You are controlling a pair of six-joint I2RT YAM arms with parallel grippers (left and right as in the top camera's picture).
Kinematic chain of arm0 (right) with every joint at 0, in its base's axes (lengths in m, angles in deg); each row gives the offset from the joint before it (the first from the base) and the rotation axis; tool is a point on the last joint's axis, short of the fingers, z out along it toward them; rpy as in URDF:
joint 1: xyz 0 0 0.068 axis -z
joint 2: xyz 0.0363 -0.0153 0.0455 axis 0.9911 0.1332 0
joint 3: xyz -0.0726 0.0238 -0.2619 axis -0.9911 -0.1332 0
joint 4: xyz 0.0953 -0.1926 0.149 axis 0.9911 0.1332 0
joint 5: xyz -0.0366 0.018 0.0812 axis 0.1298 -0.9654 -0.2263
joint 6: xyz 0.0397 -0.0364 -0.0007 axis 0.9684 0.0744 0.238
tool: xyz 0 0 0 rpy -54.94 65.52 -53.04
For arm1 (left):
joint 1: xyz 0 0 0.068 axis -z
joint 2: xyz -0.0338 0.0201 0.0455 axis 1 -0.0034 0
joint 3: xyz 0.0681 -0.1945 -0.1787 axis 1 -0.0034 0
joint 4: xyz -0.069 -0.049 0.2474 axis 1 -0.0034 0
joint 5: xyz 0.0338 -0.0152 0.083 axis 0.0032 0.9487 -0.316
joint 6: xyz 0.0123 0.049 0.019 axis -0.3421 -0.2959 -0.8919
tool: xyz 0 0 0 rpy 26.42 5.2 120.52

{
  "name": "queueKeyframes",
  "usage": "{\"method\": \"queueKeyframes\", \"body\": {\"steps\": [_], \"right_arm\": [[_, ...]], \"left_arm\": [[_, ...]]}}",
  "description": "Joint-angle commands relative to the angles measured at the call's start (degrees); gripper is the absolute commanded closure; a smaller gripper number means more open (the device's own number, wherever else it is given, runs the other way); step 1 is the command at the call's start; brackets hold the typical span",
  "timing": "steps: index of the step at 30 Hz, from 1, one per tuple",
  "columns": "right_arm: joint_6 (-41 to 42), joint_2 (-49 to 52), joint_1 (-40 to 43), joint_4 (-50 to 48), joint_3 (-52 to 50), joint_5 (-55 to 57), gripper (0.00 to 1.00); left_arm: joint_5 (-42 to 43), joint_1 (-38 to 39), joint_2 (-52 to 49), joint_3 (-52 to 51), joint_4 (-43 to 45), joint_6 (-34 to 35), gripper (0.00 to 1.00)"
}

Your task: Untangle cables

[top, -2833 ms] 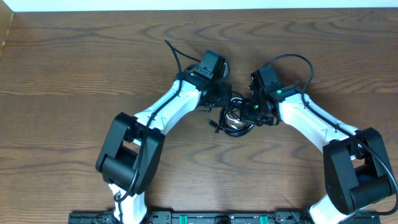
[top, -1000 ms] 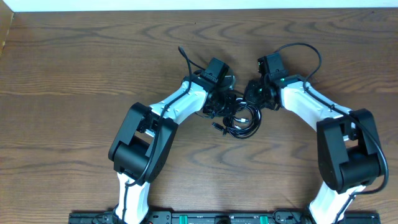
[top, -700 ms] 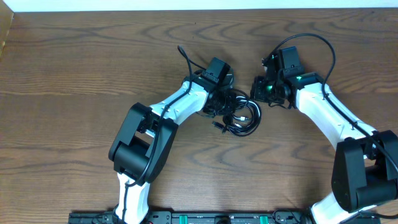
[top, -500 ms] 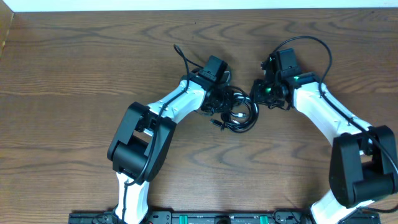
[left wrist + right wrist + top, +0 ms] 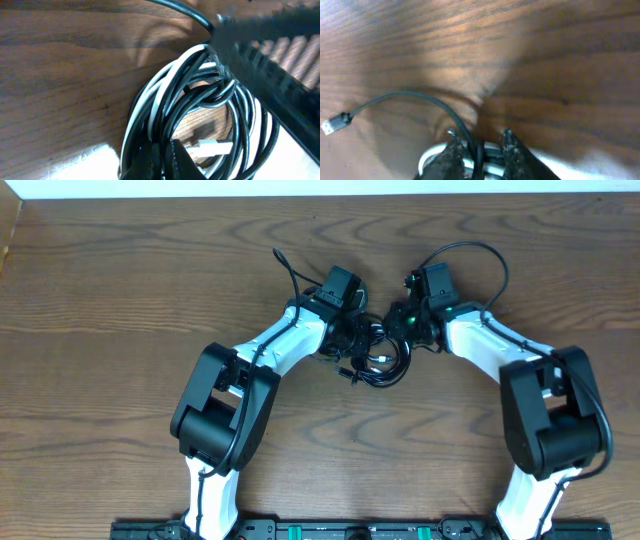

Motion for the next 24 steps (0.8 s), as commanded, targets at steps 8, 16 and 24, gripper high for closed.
{"method": "queueKeyframes", "body": {"steps": [8, 16, 24], "right_arm": [[2.8, 3.5, -2.4, -3.8, 0.0, -0.4, 0.99], [-2.6, -3.5, 2.7, 0.8, 0.0, 0.4, 0.99], [-5.2, -6.9, 3.0, 12.1, 0.0, 10.7, 0.99]], "left_arm": [[-5.1, -0.6, -2.0, -0.1, -0.4, -1.3, 0.92], [-8.2, -0.6, -2.0, -0.2, -0.6, -1.1, 0.92], [-8.8, -0.7, -2.0, -0.2, -0.4, -0.1, 0.92]]}}
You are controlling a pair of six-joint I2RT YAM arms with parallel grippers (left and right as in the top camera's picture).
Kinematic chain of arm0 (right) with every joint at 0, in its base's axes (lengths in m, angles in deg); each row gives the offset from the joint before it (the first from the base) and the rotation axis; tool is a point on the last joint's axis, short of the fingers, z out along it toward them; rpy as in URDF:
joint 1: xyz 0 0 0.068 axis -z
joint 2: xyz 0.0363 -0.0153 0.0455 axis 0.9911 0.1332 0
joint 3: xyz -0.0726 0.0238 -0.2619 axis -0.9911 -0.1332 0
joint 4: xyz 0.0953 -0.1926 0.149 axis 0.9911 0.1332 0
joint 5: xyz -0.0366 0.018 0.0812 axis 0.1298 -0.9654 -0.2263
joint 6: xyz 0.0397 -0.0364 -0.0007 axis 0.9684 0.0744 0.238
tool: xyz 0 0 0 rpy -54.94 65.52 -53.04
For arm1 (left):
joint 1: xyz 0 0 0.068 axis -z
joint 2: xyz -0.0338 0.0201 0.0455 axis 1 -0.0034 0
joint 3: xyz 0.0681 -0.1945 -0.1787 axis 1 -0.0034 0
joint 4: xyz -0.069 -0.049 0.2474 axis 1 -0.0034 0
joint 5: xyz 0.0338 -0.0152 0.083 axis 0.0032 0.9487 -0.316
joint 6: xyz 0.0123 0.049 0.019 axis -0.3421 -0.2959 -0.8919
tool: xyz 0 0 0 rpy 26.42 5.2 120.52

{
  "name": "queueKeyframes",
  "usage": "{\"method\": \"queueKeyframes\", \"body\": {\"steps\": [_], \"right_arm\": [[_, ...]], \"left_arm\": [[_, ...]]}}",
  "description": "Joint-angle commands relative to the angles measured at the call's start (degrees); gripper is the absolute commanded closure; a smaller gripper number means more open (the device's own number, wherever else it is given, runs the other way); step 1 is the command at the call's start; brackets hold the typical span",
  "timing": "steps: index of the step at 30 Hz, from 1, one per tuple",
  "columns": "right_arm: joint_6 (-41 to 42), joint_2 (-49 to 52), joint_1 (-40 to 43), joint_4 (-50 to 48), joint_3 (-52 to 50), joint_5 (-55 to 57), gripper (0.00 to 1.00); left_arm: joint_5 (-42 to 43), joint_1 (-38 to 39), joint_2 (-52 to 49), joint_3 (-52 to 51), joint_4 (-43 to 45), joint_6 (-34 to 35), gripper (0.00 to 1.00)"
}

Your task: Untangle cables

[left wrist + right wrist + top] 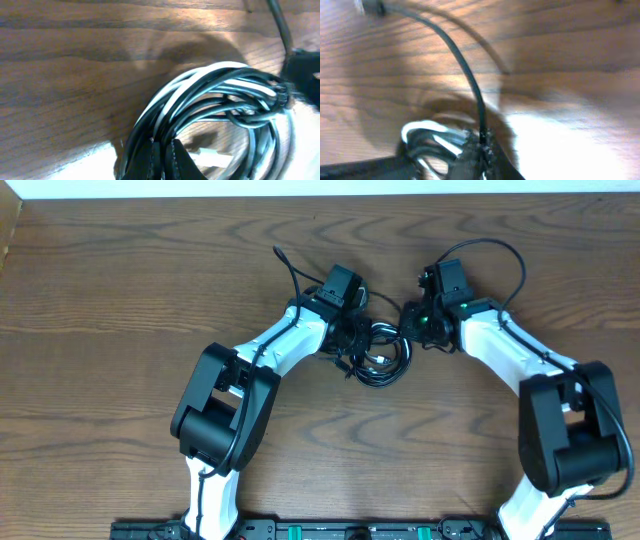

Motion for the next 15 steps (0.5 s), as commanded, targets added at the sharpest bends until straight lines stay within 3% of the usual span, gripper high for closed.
{"method": "queueKeyframes", "body": {"steps": [1, 9, 10, 11, 14, 15], "right_arm": [[-2.7, -1.0, 0.5, 2.5, 0.0, 6.6, 0.99], [-4.7, -1.0, 0.2, 5.1, 2.3, 8.0, 0.99], [-4.7, -1.0, 0.2, 4.5, 2.3, 7.0, 0.93], [-4.7, -1.0, 0.2, 3.7, 2.3, 5.5, 0.74], [-4.1, -1.0, 0.2, 1.7, 2.2, 3.4, 0.59], [-1.9, -1.0, 0.1, 0.5, 2.2, 2.0, 0.42]], "left_arm": [[-6.8, -0.9, -2.0, -0.5, -1.0, -0.1, 0.92], [-7.2, -0.9, -2.0, -0.5, -1.2, -0.1, 0.92], [-7.2, -0.9, -2.0, -0.5, -1.2, -0.1, 0.93], [-7.2, -0.9, -2.0, -0.5, -1.1, -0.1, 0.92], [-7.1, -0.8, -2.0, -0.5, -1.0, -0.1, 0.92], [-7.1, -0.8, -2.0, -0.5, -1.0, -0.1, 0.92]]}}
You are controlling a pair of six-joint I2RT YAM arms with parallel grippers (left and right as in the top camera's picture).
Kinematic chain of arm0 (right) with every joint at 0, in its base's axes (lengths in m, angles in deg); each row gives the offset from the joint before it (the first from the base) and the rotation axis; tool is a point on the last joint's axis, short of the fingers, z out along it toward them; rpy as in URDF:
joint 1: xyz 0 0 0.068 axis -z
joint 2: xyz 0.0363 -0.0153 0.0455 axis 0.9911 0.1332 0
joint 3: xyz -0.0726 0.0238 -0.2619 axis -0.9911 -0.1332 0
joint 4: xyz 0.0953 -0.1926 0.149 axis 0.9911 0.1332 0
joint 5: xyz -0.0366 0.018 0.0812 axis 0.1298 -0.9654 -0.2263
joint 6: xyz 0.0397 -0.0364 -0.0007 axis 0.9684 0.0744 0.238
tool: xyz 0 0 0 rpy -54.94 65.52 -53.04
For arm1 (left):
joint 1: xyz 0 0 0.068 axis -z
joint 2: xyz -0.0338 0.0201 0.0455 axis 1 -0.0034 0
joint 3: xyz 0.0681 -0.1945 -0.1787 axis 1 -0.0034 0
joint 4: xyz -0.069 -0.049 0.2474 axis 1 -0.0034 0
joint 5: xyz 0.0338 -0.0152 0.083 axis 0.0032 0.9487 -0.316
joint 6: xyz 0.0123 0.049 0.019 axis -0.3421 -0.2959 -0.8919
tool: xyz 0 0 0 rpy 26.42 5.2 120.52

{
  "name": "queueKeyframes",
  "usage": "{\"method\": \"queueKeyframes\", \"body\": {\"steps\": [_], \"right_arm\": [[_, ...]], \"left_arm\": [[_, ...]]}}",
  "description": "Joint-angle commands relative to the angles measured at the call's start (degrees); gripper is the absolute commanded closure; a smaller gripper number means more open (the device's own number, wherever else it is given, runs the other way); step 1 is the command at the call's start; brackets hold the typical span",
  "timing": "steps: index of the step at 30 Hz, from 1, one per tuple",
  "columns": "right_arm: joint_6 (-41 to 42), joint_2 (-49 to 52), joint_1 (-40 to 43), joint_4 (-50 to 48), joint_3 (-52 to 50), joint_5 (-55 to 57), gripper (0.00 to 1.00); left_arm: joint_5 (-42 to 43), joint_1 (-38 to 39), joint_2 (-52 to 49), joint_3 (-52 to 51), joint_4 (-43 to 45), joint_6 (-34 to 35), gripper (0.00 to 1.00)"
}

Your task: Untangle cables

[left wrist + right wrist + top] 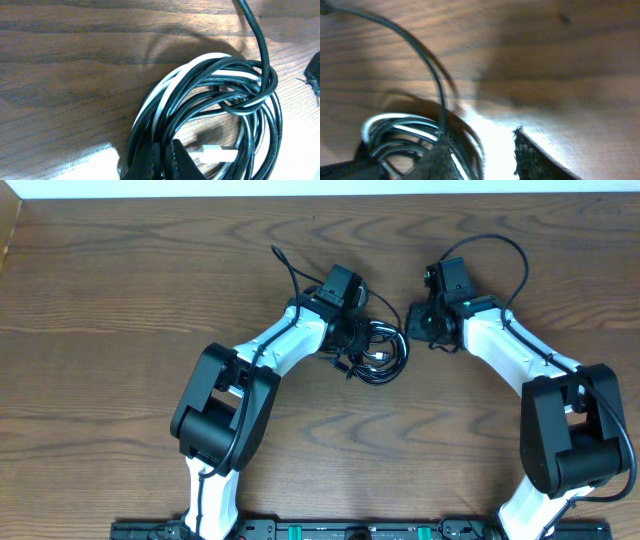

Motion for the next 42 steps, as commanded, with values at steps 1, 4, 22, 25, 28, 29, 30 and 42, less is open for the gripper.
{"method": "queueKeyframes", "body": {"steps": [1, 4, 22, 25, 28, 29, 30, 42], "right_arm": [[3.2, -0.5, -0.3, -2.1, 1.4, -3.9, 0.31], [5.9, -0.4, -1.9, -3.8, 1.4, -4.0, 0.01], [27.4, 6.1, -4.5, -3.6, 1.3, -1.1, 0.64], [28.0, 8.4, -4.5, -3.9, 1.3, -0.7, 0.85], [26.6, 8.6, -3.6, -3.5, 1.4, 1.1, 0.99], [25.2, 8.0, -3.0, -3.5, 1.4, 1.1, 0.99], [23.5, 7.1, -2.3, -3.3, 1.4, 1.1, 0.99], [12.5, -4.1, 2.3, 9.6, 1.4, 13.3, 0.99]], "left_arm": [[-5.3, -0.8, -2.0, -0.5, -0.9, -0.2, 0.92], [-5.3, -0.8, -2.0, -0.5, -1.0, -0.2, 0.92], [-5.3, -0.8, -2.0, -0.5, -1.0, -0.2, 0.92], [-5.3, -0.8, -2.0, -0.5, -1.0, -0.2, 0.93], [-5.3, -0.8, -2.0, -0.5, -1.3, -0.2, 0.92], [-5.3, -0.8, -2.0, -0.5, -1.4, -0.2, 0.92], [-5.3, -0.8, -2.0, -0.5, -1.5, -0.2, 0.92], [-5.3, -0.8, -2.0, -0.5, -1.1, -0.2, 0.92]]}}
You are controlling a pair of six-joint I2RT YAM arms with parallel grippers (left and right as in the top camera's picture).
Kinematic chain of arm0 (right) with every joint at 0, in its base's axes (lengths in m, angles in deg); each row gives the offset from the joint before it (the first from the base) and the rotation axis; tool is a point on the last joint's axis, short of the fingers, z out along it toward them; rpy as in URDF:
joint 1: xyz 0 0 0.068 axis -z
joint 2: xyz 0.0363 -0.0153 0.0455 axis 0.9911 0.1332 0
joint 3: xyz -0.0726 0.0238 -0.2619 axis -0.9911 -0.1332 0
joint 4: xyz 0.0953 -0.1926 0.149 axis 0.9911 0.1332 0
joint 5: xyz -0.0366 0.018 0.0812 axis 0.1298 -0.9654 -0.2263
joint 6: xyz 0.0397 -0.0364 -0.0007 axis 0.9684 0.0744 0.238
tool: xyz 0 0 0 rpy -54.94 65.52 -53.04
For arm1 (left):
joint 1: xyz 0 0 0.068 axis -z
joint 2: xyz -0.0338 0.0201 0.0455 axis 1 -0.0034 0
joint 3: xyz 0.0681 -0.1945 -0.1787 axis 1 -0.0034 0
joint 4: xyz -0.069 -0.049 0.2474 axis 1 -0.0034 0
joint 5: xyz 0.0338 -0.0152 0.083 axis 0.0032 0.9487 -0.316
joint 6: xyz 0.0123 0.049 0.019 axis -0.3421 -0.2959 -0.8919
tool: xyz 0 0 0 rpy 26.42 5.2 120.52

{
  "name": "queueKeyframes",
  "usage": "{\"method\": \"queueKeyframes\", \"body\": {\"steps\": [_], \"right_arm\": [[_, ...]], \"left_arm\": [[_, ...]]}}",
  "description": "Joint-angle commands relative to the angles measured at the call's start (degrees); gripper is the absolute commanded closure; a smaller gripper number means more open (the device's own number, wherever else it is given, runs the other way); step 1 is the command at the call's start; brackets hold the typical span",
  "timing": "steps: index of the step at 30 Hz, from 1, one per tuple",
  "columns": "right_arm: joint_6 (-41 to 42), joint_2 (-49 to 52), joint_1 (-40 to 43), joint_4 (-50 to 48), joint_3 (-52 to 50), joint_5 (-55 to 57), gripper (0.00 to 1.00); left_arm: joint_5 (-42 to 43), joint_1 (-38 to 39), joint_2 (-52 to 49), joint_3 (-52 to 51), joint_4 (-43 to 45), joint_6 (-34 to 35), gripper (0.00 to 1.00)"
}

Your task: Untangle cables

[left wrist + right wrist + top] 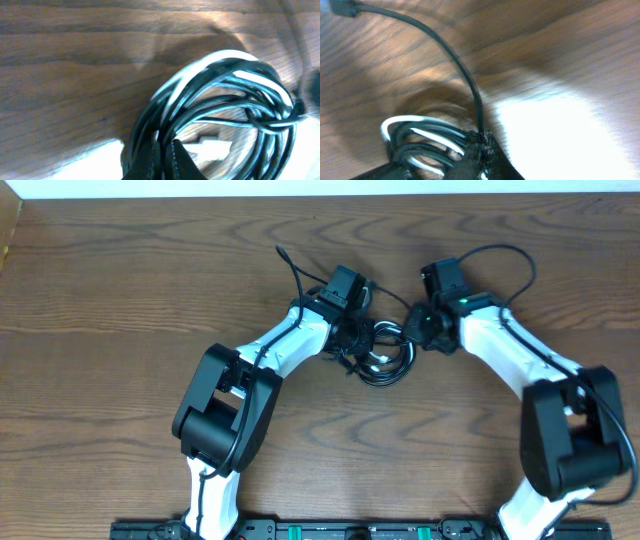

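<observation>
A coil of black and white cables (383,358) lies on the wooden table between my two arms. My left gripper (350,340) is at its left side. In the left wrist view the left gripper (162,155) is shut on several strands of the coil (225,100). A white USB plug (215,148) lies inside the ring. My right gripper (415,323) is at the coil's right edge. In the right wrist view the right gripper (481,142) is shut on a black cable (455,55). This cable leads up to a dark plug (342,6).
A loose black cable end (285,265) lies on the table behind the left arm. A black cable loop (505,252) arcs behind the right arm. The table's far edge (320,194) runs along the top of the overhead view.
My right gripper was open a little to the right of the coil. Now it is at the coil's right edge, shut on the black cable. The left gripper still holds the coil.
My right gripper first stood open astride the black cable at the coil. Then it was shut on that cable, then open and slightly off to the right, and now shut on it again. The left gripper stayed shut on the coil throughout.
</observation>
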Motion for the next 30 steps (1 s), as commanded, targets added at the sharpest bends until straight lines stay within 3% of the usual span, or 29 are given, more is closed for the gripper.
{"method": "queueKeyframes", "body": {"steps": [1, 7, 12, 15, 18, 22, 27, 28, 30], "right_arm": [[-4.2, -2.9, 2.9, 2.1, -0.1, 10.7, 0.99], [-4.2, -2.7, 2.8, 1.5, -0.2, 9.8, 0.99], [-5.3, -2.7, 2.9, 0.7, -0.1, 9.4, 0.67], [-7.5, -2.7, 3.0, 0.7, -0.1, 8.9, 0.63], [-8.1, -2.7, 3.2, 0.6, -0.1, 6.5, 0.62], [-8.3, -2.6, 4.7, -0.1, -0.2, -0.3, 0.62], [-18.7, -2.4, 6.0, -3.6, -0.2, -14.5, 0.62], [-19.4, -2.3, 5.8, -4.2, -0.2, -15.3, 0.64], [-19.4, -1.9, 5.2, -6.0, -0.2, -15.0, 0.84]], "left_arm": [[-5.9, -1.6, -2.0, -0.9, -1.3, -0.1, 0.92], [-5.9, -1.6, -2.0, -0.9, -1.3, -0.1, 0.92], [-5.9, -1.6, -1.1, -0.8, -1.5, -1.1, 0.92], [-6.1, -1.6, 1.6, -0.6, -2.2, -4.2, 0.87], [-9.9, -1.6, 5.7, 0.5, -5.0, -5.2, 0.78], [-10.8, -1.6, 9.9, 2.1, -9.5, -7.5, 0.73], [-10.2, -1.6, 11.0, 2.1, -12.8, -7.3, 0.7], [-10.2, -1.6, 10.9, 2.1, -13.4, -7.0, 0.7], [-10.2, -1.6, 10.6, 2.1, -13.8, -5.6, 0.7]]}}
